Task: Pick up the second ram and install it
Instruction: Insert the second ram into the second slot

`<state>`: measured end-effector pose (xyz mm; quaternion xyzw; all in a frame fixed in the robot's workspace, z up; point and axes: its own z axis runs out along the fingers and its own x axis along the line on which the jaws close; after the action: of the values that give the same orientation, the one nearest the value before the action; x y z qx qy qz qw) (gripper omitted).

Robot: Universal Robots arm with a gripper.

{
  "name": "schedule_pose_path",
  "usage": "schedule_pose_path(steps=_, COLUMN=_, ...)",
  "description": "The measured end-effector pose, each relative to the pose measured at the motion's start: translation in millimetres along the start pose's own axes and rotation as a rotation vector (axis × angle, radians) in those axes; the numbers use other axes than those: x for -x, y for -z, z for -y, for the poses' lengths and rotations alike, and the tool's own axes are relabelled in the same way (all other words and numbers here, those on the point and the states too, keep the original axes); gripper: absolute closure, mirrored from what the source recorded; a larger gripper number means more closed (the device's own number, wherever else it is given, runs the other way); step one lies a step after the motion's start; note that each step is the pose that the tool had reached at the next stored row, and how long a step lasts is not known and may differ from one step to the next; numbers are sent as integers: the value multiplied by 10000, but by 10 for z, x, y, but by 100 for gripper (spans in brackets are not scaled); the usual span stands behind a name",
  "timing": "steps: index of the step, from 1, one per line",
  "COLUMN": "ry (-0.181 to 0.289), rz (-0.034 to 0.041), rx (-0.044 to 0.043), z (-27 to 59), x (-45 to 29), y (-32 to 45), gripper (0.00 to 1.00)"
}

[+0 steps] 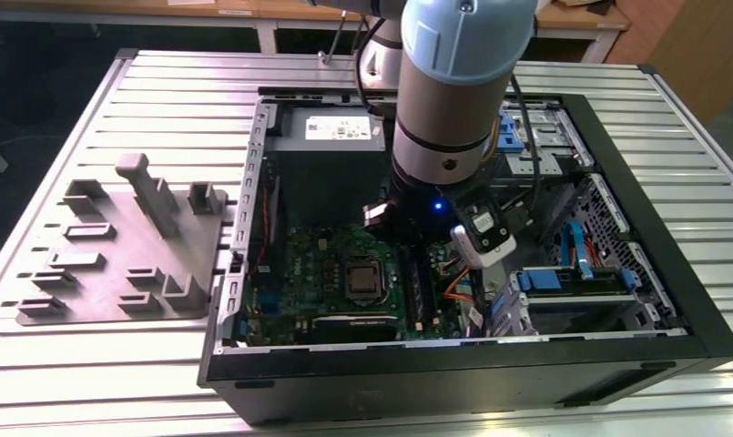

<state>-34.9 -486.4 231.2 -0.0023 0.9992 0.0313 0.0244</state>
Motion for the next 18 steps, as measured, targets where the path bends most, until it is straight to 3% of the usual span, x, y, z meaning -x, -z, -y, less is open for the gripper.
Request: schedule_pose_path(steps=18, ry=-49, rz=3, rx=20, z=4, x=-13, y=-59, gripper=89)
